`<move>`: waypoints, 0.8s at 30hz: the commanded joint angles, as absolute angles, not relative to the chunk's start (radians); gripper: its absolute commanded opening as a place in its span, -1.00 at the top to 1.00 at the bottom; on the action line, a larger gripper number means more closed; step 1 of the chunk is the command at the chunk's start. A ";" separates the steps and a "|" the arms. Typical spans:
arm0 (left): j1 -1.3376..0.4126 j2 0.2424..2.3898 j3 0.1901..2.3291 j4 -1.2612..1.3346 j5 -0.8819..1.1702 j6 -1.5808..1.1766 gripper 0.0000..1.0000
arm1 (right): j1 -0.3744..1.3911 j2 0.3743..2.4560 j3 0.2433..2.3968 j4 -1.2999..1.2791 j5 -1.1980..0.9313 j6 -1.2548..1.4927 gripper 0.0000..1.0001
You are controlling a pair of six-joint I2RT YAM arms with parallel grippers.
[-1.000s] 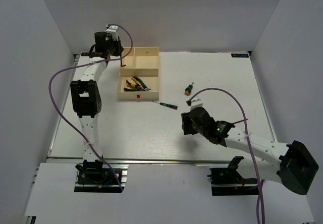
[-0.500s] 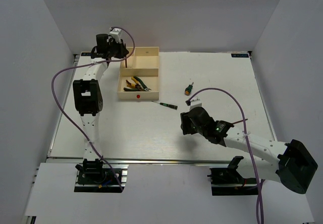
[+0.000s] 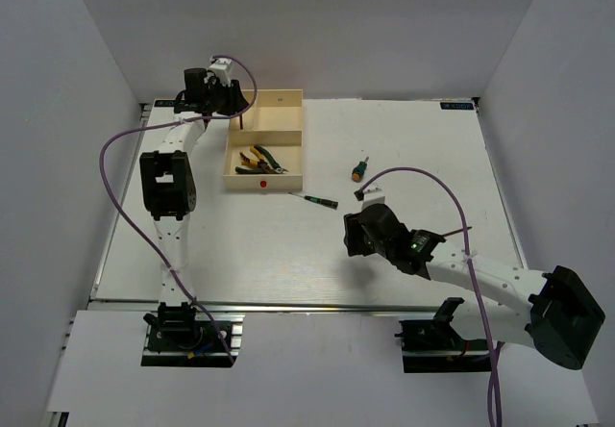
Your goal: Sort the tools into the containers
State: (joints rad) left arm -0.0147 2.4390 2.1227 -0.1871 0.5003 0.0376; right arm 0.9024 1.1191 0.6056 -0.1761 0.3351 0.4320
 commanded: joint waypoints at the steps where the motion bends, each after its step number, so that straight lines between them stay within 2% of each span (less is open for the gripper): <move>1: -0.011 2.356 2.132 -0.172 0.515 0.035 -0.15 | 0.899 1.104 0.600 -0.150 0.376 0.457 -0.22; 3: -0.011 2.330 2.109 -0.166 0.515 0.035 -0.35 | 0.897 1.094 0.603 -0.167 0.403 0.472 -0.23; 4: -0.011 2.321 2.103 -0.164 0.514 0.035 -0.51 | 0.897 1.089 0.606 -0.175 0.413 0.479 -0.24; 8: -0.011 2.266 2.071 -0.150 0.503 0.011 -0.76 | 0.897 1.046 0.615 -0.238 0.485 0.538 -0.28; 16: -0.052 2.032 1.947 -0.166 0.475 -0.055 -0.88 | 0.891 0.960 0.684 -0.495 0.699 0.760 -0.29; 24: -0.199 1.645 1.452 -0.106 0.377 -0.106 -0.92 | 0.861 0.957 0.755 -0.739 0.810 0.991 -0.30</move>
State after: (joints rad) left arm -0.1455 1.7782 1.5818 -0.1158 0.4225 -0.0799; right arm 0.8757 0.9638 0.7059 -0.6033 0.7116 0.8467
